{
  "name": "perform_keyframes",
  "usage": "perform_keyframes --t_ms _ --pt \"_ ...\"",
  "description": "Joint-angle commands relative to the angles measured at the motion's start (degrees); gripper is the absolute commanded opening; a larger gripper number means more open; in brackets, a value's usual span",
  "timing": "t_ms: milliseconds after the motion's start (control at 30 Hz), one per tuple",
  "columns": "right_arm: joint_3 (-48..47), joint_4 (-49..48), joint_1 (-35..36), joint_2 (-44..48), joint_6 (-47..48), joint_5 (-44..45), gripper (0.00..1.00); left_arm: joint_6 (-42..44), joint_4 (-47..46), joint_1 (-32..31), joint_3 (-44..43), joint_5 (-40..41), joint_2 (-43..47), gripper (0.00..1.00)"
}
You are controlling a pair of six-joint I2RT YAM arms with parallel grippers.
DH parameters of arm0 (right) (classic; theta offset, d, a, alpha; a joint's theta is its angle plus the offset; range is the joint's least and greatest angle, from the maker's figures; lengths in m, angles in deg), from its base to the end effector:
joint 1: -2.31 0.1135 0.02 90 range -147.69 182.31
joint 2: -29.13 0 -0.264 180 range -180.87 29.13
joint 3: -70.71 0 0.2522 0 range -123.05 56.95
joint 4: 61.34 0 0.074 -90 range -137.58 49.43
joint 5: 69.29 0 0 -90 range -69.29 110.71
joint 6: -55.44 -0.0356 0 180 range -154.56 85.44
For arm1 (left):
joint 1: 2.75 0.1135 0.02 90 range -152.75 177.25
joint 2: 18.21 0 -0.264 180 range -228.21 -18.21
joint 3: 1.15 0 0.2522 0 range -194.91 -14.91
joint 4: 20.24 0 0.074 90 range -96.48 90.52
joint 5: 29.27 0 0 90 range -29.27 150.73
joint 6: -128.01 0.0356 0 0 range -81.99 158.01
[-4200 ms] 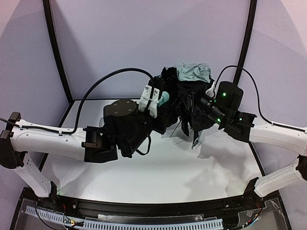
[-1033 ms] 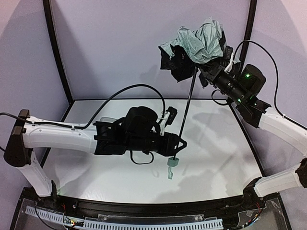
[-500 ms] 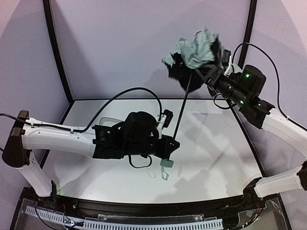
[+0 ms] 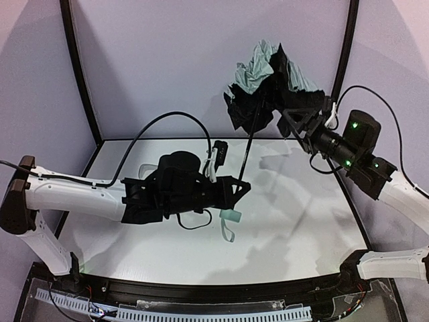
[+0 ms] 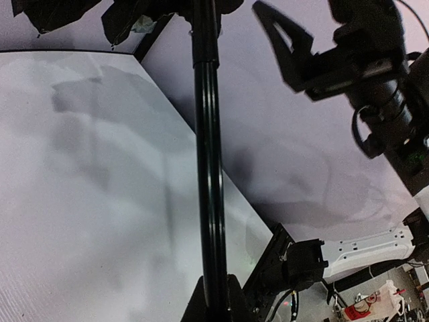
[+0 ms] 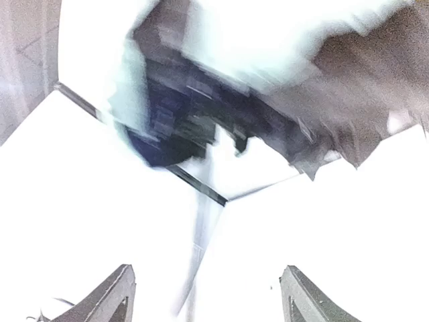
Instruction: Open the umbrella
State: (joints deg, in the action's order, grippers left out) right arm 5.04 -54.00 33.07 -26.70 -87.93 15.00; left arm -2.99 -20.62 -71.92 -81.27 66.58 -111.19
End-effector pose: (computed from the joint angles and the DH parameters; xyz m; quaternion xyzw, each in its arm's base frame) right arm 0.1954 0.1204 0.3798 0.1001 0.6843 0.5089 0.5125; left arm 0.1408 -0.3599 0.2974 0.1585 0.7631 -0.4899 0.3905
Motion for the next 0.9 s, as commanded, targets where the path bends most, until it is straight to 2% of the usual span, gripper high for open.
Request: perform_keyframes --t_ms 0,500,700,867 --pt "1.12 0.55 0.42 -0.7 -4.3 0.84 0.73 1.54 -7.97 -0.18 -1.54 1.37 2.45 0.01" --pt "-11.14 -5.97 0.44 -16.07 -4.11 0.38 0.67 0.92 -7.69 -0.24 -2.18 0.67 1.64 0.01" --pt "-13.08 -7.91 0.41 -18.81 -3.78 -0.09 0.62 1.13 -6.9 -0.2 -2.61 1.17 1.2 0.01" --pt "-13.75 -8.59 0.38 -19.22 -4.01 -1.12 0.61 1.27 -6.22 -0.26 -2.85 2.57 0.87 0.01"
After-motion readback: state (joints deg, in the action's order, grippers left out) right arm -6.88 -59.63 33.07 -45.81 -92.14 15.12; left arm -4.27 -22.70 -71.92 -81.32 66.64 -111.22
